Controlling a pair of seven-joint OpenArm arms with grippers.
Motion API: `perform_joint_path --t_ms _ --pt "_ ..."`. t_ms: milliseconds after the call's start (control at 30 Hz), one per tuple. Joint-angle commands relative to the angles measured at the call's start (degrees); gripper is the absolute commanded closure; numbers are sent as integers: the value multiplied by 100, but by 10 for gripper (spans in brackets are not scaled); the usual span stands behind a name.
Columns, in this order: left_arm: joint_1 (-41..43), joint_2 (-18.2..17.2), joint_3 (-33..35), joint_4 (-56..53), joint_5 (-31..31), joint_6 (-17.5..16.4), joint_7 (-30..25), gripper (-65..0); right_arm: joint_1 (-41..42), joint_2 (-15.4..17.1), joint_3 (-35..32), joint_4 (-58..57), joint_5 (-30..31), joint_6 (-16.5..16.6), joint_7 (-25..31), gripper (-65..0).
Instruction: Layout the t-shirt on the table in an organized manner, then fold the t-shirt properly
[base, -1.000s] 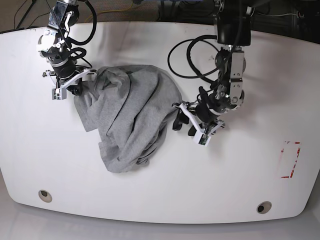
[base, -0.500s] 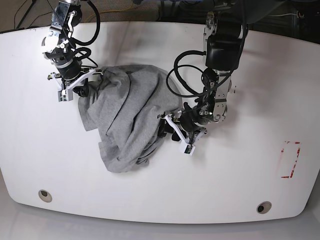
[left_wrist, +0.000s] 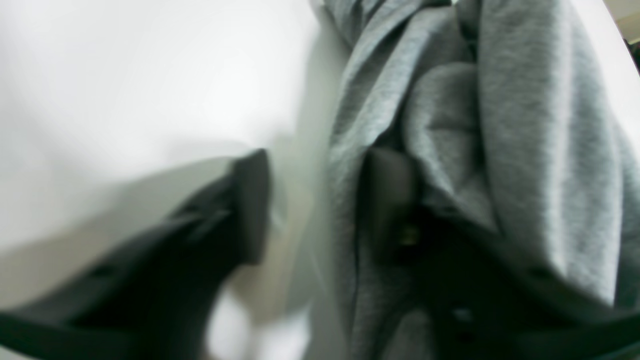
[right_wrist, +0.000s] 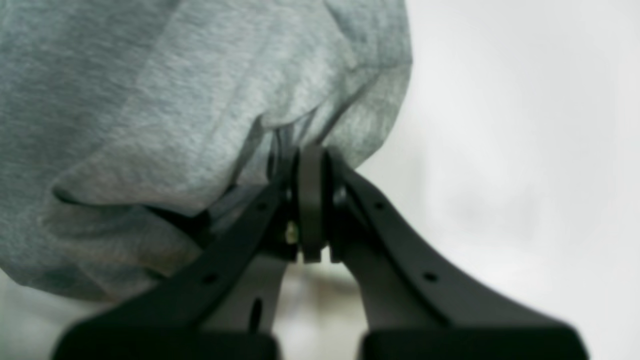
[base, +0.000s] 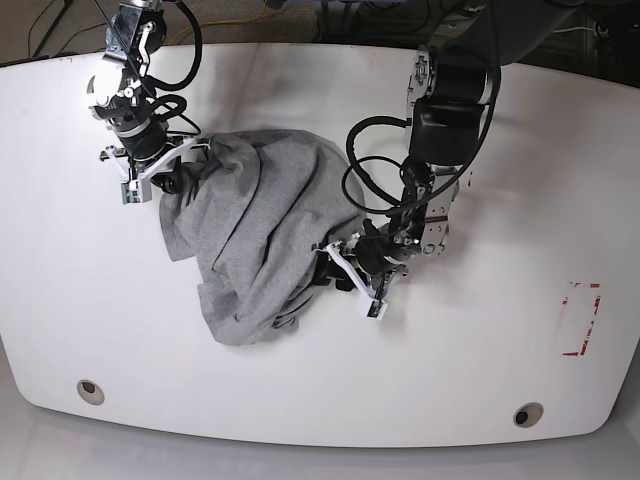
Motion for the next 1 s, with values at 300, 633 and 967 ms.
perform_joint_path --t_ms 300,633,967 --pt "-114 31 153 15 5 15 27 -8 63 66 20 130 66 4 121 -2" --pt "211 31 171 727 -4 -2 53 -3 46 66 46 305 66 4 139 -2" --pt "1002 -258 101 3162 -4 -11 1073 -3 46 66 55 762 66 4 130 -2"
